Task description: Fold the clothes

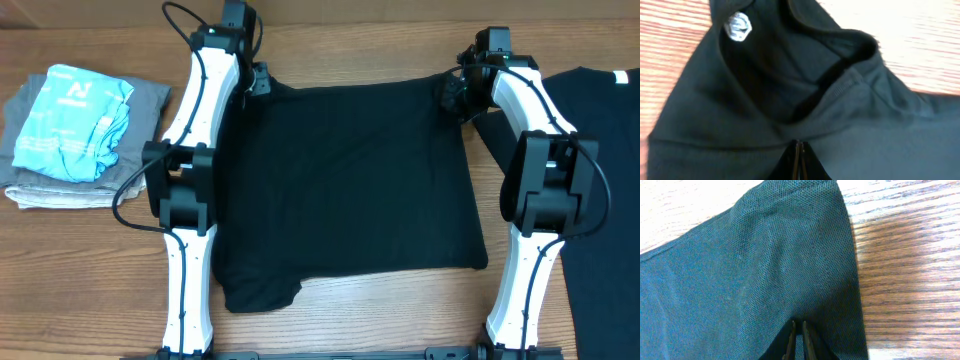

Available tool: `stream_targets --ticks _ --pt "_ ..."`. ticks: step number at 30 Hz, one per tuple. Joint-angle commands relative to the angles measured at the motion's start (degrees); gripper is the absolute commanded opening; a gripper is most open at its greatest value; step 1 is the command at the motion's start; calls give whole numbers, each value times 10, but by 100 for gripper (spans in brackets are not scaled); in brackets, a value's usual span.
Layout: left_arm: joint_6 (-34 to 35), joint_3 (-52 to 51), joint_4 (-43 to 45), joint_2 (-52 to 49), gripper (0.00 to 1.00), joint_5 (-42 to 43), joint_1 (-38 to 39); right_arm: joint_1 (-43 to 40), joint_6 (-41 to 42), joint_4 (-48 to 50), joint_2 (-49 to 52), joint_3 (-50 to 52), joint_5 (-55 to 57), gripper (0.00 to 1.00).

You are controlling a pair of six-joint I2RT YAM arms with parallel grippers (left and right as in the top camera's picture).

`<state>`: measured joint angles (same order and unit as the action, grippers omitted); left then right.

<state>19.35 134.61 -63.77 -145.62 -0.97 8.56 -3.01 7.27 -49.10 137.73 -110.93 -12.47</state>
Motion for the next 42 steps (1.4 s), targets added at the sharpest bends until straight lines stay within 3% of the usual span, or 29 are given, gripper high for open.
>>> stream_targets --ticks 1,10,34,38,42 --pt "5 -30 28 -13 4 -16 5 0 -2 0 8 19 11 10" --pt "21 -95 130 -13 4 -27 5 0 -2 0 8 19 15 10" --pt "21 -110 392 -45 4 2 7 0 -2 0 8 19 26 11" --pt "13 -110 431 -68 9 47 9 0 -2 0 8 19 25 11" --pt "-43 -97 434 -57 15 55 9 0 -2 0 8 19 25 13"
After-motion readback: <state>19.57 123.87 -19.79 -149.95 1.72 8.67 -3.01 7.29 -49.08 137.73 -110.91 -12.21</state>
